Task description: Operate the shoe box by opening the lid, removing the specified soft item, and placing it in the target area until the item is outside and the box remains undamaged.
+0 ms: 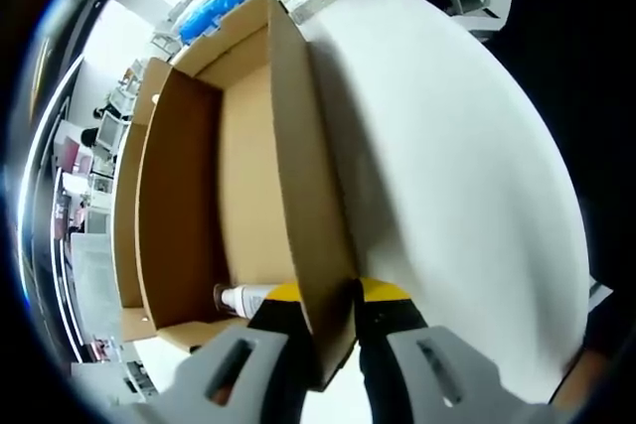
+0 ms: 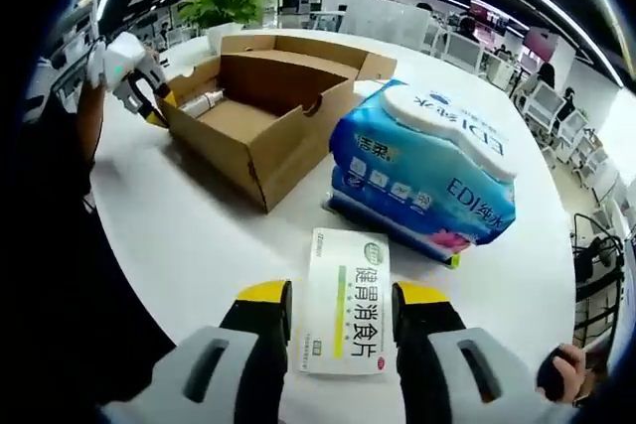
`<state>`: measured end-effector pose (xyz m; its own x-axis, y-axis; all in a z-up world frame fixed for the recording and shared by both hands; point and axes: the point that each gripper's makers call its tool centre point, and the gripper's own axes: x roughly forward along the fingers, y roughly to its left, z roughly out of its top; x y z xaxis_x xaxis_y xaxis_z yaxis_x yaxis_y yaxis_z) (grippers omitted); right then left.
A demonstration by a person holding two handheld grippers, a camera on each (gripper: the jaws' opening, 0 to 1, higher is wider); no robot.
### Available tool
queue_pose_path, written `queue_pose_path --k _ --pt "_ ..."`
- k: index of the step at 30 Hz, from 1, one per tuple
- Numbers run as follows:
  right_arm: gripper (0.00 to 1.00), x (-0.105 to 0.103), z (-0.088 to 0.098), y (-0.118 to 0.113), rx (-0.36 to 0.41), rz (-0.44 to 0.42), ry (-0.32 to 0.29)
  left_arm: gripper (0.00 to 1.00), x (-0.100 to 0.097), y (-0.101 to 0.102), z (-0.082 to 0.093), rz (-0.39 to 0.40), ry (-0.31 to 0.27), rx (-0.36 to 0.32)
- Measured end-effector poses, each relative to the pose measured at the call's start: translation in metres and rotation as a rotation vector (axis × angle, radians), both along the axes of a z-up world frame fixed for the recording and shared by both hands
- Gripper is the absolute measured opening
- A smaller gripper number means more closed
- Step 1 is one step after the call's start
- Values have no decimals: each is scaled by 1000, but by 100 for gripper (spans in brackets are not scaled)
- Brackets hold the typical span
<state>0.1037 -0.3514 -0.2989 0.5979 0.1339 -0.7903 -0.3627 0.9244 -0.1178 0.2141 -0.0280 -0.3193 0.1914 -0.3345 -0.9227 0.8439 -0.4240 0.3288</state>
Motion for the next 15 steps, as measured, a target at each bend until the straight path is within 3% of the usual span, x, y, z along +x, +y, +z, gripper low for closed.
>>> queue_pose_path --k 6,15 --pt "45 -5 -12 -6 -45 24 45 14 4 -1 -1 4 0 2" --pt "45 -5 -13 -11 -87 55 116 14 4 -1 -1 5 2 0"
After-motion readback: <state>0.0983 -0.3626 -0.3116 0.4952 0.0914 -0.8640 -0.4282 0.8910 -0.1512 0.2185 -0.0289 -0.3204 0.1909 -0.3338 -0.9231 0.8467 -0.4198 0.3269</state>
